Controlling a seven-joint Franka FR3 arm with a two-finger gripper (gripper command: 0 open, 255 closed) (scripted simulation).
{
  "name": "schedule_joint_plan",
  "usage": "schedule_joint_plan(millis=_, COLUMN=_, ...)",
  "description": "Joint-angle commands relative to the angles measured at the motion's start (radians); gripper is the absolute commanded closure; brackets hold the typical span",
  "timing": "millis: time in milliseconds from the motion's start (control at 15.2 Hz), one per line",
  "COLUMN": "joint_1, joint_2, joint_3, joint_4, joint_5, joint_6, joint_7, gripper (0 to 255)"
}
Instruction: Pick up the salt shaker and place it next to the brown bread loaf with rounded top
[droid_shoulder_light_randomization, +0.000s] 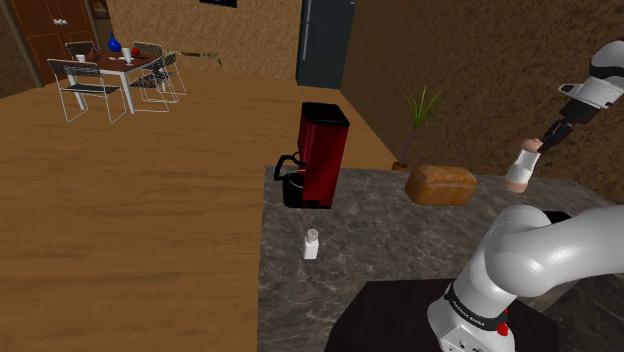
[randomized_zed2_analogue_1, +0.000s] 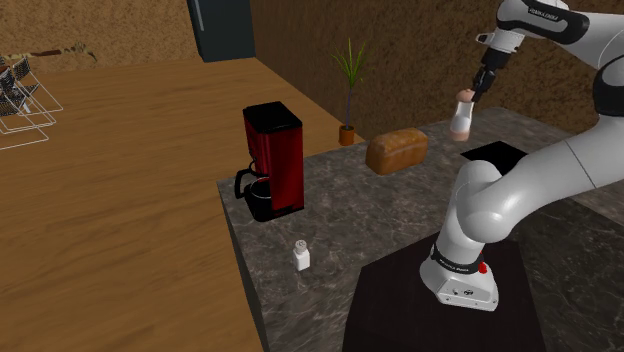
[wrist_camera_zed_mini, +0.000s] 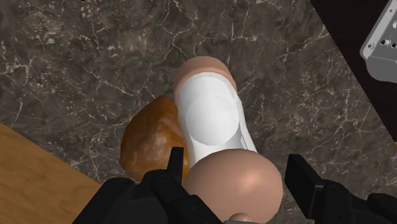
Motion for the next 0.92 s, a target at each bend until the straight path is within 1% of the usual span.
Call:
schedule_joint_plan(millis=0, joint_1=-0.011, joint_2=-0.012, joint_3=-0.003, joint_4=-0.036, joint_5=-0.01, joint_6=0.026, joint_7=0.004, gripper=255)
schedule_joint_plan(millis=858, joint_1=-0.035, joint_2=-0.057, joint_3=-0.069, joint_4=-0.196, joint_5=-0.073, joint_6=0.167, joint_7=0.013, gripper=255)
